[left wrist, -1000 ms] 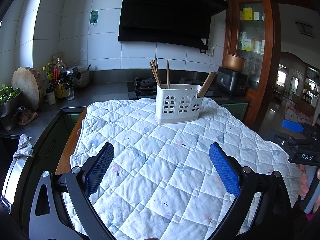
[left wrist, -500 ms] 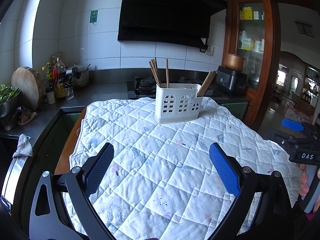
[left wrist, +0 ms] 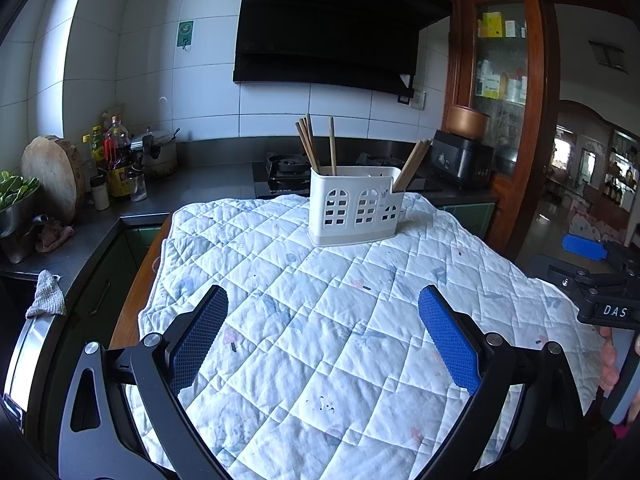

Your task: Organize utensils

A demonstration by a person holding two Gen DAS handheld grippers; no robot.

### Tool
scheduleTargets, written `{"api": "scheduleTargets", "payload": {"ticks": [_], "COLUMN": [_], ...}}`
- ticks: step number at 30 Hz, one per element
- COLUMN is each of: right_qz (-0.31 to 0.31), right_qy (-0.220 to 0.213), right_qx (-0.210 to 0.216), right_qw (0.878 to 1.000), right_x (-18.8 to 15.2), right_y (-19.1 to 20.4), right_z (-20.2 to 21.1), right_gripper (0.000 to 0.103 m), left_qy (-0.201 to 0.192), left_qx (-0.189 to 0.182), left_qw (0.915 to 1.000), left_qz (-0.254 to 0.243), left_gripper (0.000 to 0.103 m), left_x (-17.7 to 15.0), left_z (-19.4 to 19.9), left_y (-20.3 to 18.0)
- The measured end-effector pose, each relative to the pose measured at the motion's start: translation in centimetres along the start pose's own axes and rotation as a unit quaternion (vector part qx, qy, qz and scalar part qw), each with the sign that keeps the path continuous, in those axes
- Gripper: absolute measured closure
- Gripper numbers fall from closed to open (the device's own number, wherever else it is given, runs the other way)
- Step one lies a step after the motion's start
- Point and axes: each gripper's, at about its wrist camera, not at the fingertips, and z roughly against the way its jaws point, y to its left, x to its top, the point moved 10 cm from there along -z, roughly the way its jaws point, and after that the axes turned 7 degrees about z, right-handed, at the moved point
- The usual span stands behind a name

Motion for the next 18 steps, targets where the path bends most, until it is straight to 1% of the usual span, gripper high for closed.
{"api": "scheduleTargets", "payload": {"ticks": [5,13,18], "right_qz": [0.000,0.002,0.002], "right_qy": [0.001,0.003,0.002], "right_qx": [0.001,0.003,0.003], "right_qw": [1.000,1.000,1.000], "right_x": [0.00,0.00,-0.09], "right_y": [0.02,0.20,0.17], "right_z": [-0.04,-0.13,-0.21], "right_gripper": [0.008,0.008,0.008], "left_qy": [-0.006,0.006,0.005], "left_qx": [0.002,-0.007,-0.009], "left_qw": [1.0000,0.9999,0.9999], "left_qz": [-0.001,-0.005,0.000], "left_gripper": [0.008,0.007,0.008], "left_x": [0.18,-0.14,-0.08], "left_z": [0.11,-0.34,-0.41], "left_y": [0.17,0.09,0.20]}}
